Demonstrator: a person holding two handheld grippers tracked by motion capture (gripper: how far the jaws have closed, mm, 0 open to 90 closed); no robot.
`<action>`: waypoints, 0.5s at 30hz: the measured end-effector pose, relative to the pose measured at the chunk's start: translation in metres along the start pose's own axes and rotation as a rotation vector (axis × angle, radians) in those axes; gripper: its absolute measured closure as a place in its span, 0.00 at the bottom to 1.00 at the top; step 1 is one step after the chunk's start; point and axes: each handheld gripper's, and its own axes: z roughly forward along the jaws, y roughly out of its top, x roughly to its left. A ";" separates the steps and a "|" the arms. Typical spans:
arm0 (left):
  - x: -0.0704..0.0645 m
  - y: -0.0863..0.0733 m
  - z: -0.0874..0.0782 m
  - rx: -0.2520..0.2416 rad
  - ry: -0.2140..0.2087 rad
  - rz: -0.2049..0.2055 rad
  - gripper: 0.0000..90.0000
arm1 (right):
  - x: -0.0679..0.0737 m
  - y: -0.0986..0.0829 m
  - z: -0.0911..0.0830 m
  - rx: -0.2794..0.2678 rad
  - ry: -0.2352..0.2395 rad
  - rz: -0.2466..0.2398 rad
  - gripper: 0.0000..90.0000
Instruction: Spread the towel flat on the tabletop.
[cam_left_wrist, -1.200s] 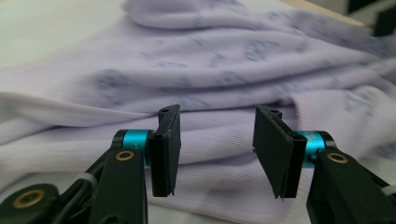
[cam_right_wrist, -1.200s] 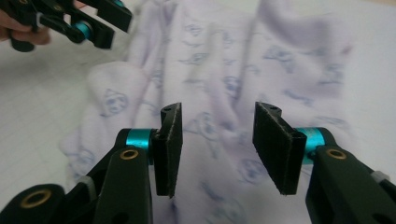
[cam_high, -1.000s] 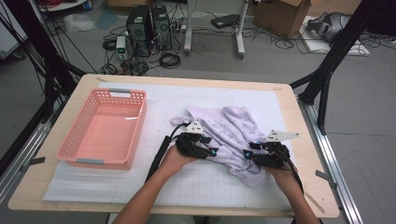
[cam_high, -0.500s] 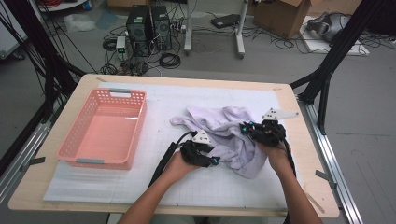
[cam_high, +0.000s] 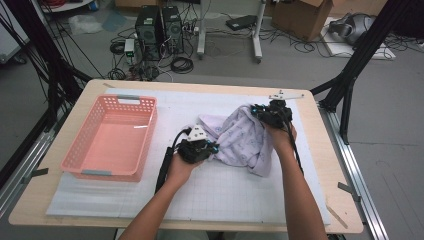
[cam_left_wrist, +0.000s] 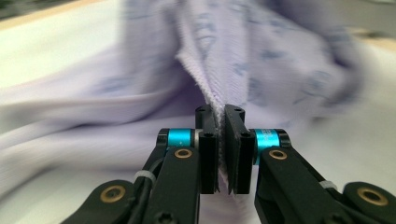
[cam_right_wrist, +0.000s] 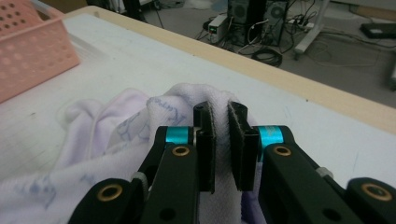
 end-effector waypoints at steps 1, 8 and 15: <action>0.005 -0.001 0.000 -0.006 0.032 -0.015 0.94 | 0.001 0.002 0.004 0.006 -0.009 -0.008 0.92; 0.026 0.002 0.005 -0.039 0.113 -0.105 0.93 | 0.007 0.006 0.017 -0.011 -0.078 -0.043 0.91; 0.028 -0.007 -0.004 -0.016 0.071 -0.145 0.55 | 0.012 0.004 -0.016 -0.056 -0.052 -0.065 0.73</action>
